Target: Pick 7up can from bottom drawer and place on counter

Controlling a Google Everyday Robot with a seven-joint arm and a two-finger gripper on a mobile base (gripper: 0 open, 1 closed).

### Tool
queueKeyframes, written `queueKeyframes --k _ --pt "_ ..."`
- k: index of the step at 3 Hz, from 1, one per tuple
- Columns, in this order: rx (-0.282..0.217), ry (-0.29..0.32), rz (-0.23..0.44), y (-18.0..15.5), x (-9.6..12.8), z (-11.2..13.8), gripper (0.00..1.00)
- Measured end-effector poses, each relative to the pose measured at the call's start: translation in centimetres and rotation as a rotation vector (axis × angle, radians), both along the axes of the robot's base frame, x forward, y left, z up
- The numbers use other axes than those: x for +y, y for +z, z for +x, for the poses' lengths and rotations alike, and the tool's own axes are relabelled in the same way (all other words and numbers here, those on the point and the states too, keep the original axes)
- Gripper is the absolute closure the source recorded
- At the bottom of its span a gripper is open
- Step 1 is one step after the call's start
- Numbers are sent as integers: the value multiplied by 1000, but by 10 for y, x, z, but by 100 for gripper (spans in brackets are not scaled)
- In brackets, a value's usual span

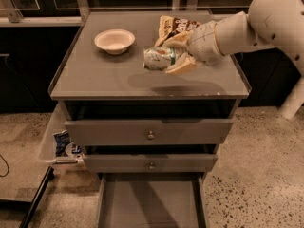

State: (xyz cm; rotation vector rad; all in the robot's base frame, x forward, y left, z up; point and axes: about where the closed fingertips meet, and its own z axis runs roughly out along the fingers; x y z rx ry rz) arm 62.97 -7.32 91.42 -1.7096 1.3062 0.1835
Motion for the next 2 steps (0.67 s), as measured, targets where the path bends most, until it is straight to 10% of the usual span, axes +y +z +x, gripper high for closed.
queueKeyframes --k 2 --pt "-13 -9 5 -2 2 -1 100"
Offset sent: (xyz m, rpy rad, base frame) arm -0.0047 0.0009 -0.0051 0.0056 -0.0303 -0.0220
